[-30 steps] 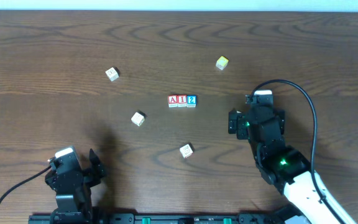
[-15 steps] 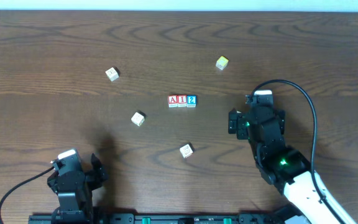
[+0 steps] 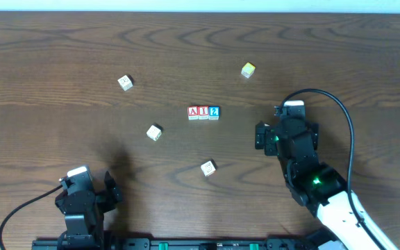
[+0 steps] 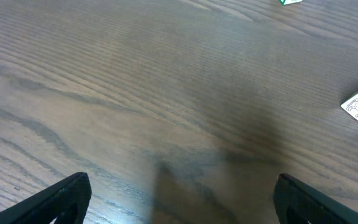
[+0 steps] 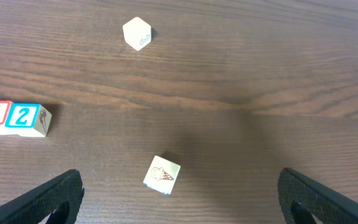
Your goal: Spell out Ai2
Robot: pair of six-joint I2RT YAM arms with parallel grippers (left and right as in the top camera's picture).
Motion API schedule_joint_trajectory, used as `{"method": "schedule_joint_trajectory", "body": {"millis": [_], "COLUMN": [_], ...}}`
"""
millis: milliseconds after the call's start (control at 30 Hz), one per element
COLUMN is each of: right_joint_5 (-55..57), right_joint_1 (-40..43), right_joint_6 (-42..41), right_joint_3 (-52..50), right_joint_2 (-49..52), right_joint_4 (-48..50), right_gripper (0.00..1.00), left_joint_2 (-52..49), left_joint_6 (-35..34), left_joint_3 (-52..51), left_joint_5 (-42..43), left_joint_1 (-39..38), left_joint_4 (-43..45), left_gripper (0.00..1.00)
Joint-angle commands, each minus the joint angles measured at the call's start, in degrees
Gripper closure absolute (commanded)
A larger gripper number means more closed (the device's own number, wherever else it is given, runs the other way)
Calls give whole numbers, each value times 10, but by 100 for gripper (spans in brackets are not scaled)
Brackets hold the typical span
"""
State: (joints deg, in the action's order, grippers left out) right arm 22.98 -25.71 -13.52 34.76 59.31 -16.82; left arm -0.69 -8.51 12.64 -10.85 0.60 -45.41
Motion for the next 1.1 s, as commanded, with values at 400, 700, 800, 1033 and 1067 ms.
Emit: {"method": "schedule_joint_trajectory", "body": {"millis": [400,700,800,1033,1067], "right_joint_5": [19,12,0,-9,-9], "right_joint_1": [10,63,68,96,100], "right_joint_6": [20,33,33,34,39], "right_joint_3": [0,-206,-257,-285,-285], "right_joint_2": [-20,-303,-367,-440,-449], "right_joint_4": [-39,-64,-47,-39,-39], "right_gripper": [1,1,1,1,1], "left_joint_2": [4,4,4,4,4], "left_joint_6": [6,6,6,6,6], "left_joint_3": [-21,-21,-21,-21,-21], "left_joint_5": [9,9,9,9,9], "left_joint_1": [1,1,1,1,1], "left_joint_4": [-19,-19,-19,-19,-19], "left_gripper": [5,4,5,5,5]}}
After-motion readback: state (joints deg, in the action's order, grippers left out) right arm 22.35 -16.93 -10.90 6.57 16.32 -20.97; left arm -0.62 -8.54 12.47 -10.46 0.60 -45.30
